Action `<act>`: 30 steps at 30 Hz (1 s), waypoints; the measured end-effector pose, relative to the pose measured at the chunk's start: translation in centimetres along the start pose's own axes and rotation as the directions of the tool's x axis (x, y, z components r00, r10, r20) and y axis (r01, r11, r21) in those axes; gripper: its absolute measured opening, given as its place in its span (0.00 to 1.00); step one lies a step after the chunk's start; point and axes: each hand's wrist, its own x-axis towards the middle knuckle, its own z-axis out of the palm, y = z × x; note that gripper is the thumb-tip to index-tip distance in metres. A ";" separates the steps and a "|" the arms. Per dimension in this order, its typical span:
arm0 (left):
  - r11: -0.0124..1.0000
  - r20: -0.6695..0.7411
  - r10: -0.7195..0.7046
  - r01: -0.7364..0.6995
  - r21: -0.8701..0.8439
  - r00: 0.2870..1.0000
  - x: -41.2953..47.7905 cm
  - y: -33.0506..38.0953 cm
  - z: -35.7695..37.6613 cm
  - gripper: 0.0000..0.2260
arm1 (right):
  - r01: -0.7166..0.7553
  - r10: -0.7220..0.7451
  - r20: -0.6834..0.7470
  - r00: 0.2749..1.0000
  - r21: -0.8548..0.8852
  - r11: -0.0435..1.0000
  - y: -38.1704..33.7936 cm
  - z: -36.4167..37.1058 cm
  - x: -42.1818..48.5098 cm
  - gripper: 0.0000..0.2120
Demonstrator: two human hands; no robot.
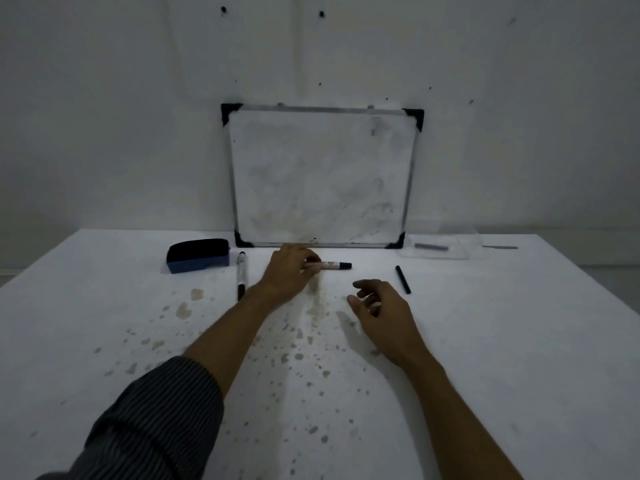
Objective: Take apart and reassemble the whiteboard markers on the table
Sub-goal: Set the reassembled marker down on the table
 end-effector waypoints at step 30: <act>0.083 0.319 -0.197 0.340 -0.937 0.927 -10.8 5.7 -5.4 0.21 | 0.109 -0.112 0.127 0.986 0.031 0.994 -4.3 2.7 -3.3 0.22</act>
